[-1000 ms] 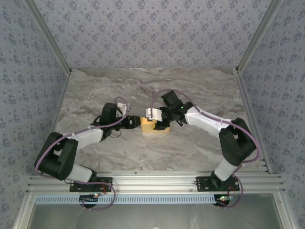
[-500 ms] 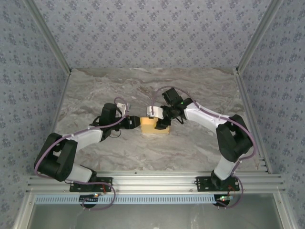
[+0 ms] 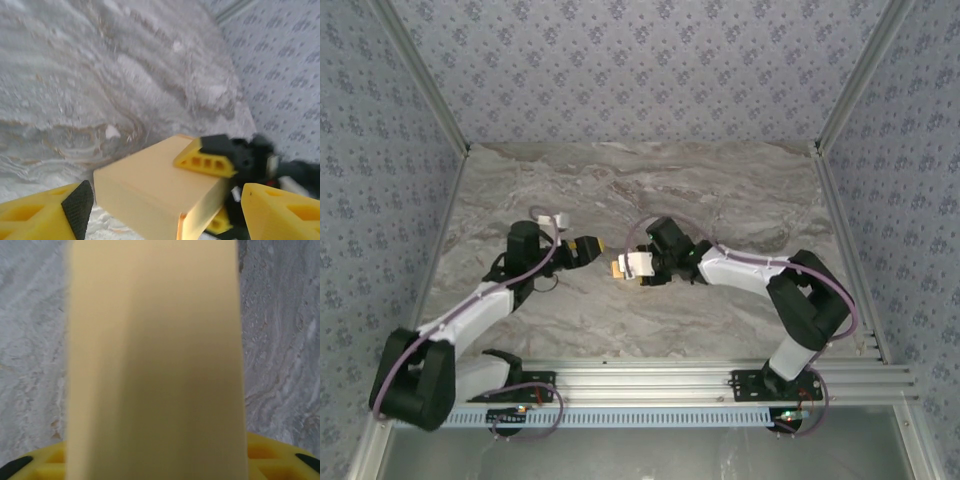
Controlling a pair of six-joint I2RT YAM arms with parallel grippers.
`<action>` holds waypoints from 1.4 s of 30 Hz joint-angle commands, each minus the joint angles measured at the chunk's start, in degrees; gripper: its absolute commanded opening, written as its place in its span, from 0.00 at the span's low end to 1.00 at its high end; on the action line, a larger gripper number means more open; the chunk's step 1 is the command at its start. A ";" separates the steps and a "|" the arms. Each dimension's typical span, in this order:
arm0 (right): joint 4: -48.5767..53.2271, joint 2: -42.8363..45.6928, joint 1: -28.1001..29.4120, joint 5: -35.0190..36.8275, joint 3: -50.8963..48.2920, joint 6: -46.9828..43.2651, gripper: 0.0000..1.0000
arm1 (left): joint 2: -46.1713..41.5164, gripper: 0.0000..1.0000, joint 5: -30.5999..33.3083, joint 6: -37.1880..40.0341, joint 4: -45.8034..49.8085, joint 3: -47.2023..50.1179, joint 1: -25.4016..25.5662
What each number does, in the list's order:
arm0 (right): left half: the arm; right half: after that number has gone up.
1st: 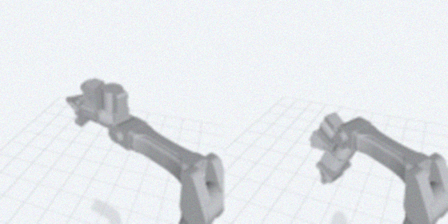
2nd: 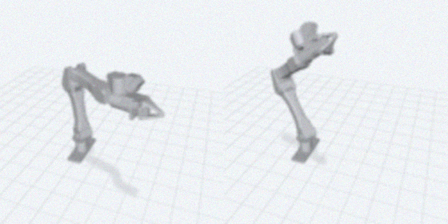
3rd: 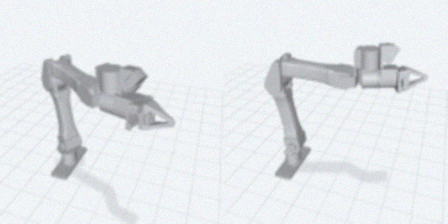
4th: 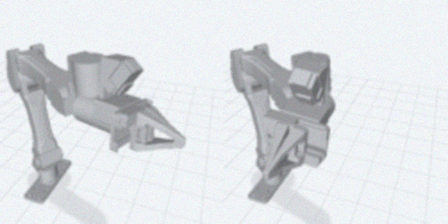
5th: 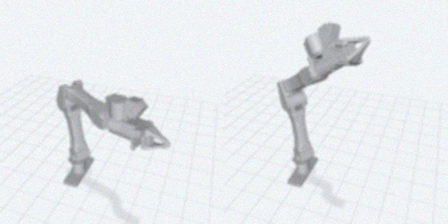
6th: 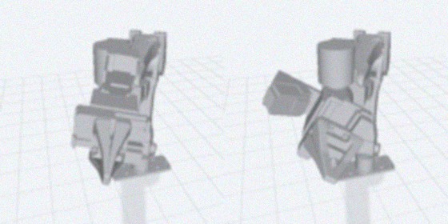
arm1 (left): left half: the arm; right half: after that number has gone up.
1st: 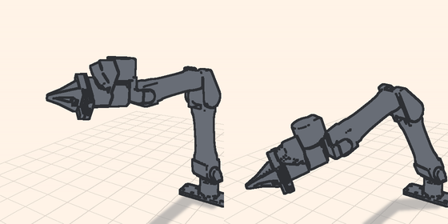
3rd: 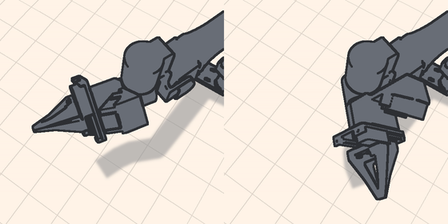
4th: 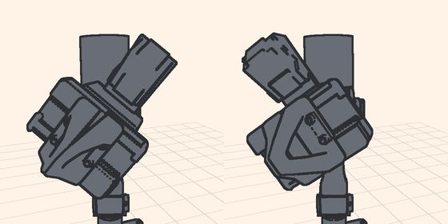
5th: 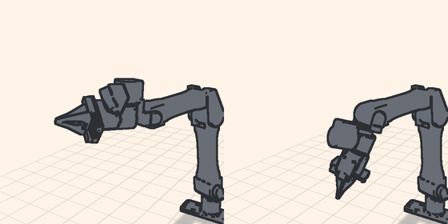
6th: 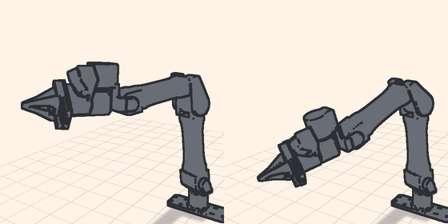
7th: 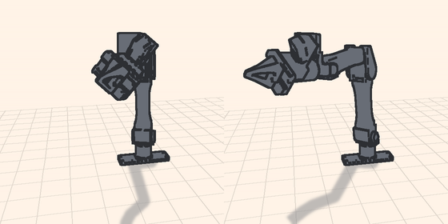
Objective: Fold the paper box
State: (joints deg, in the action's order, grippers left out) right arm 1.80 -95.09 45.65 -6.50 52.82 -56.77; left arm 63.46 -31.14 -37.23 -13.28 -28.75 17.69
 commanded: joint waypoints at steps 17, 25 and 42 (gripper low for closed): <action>-16.79 33.63 -2.00 -9.57 -17.72 30.72 1.00 | -8.53 0.99 28.95 24.79 26.37 -10.61 -4.99; -23.25 45.91 -18.67 13.22 -24.41 39.39 1.00 | -6.58 0.99 30.63 40.57 8.74 -2.94 -6.21; -46.43 29.67 -44.81 19.74 -42.42 58.50 1.00 | 15.08 0.99 20.72 43.95 -16.67 2.31 -13.67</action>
State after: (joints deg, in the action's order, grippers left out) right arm -34.04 -61.56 1.15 14.02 9.56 0.40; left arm 75.99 -6.35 4.14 -25.78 -22.70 5.13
